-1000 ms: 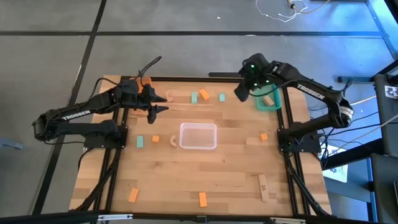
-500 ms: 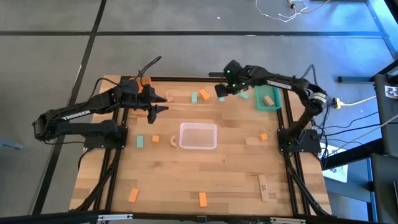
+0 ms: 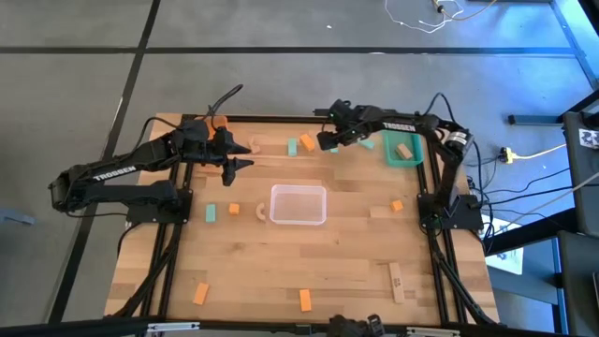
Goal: Sort & place blocks by color
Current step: Put the blue block into the transparent bin
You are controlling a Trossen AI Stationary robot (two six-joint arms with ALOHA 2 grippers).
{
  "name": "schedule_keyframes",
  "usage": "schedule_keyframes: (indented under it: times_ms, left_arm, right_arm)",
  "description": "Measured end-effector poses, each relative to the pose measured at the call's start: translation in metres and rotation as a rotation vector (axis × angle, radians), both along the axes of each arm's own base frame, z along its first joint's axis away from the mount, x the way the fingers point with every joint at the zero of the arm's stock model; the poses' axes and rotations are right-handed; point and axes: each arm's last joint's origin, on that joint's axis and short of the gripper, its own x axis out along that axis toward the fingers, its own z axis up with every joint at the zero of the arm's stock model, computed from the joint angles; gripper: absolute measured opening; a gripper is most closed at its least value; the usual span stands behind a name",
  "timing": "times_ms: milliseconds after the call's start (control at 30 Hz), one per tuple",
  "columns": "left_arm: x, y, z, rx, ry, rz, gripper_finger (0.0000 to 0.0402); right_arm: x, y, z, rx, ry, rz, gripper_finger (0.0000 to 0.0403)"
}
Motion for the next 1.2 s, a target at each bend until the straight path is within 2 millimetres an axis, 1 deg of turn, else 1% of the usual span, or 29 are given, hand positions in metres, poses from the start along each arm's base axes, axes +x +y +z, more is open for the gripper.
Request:
schedule_keyframes:
  times_ms: [267, 467, 700, 767, 833, 967, 1067, 1200]
  left_arm:
    - [0.000, 0.000, 0.000, 0.000, 0.000, 0.000, 0.0183]
    - [0.000, 0.000, 0.000, 0.000, 0.000, 0.001, 0.0183]
    - [0.000, 0.000, 0.000, 0.002, 0.001, 0.005, 0.0183]
    - [0.000, 0.000, 0.000, 0.003, 0.001, 0.007, 0.0183]
    - [0.000, 0.000, 0.000, 0.003, 0.001, 0.007, 0.0183]
    - [0.000, 0.000, 0.000, 0.003, 0.001, 0.008, 0.0183]
    - [0.000, 0.000, 0.000, 0.003, 0.001, 0.007, 0.0183]
    - [0.000, 0.000, 0.000, 0.003, 0.001, 0.007, 0.0183]
  right_arm:
    - [0.004, -0.004, -0.018, -0.015, 0.049, -0.018, 0.0198]
    - [0.008, -0.007, -0.027, -0.025, 0.038, -0.019, 0.0198]
    - [0.010, -0.009, -0.044, -0.011, 0.082, -0.022, 0.0198]
    - [0.010, -0.009, -0.046, -0.013, 0.090, -0.012, 0.0195]
    - [0.010, -0.009, -0.048, -0.023, 0.102, 0.027, 0.0183]
    - [0.010, -0.009, -0.048, -0.038, 0.113, 0.086, 0.0131]
    - [0.010, -0.009, -0.048, -0.043, 0.122, 0.133, 0.0130]
    - [0.008, -0.006, -0.039, -0.042, 0.114, 0.189, 0.0130]
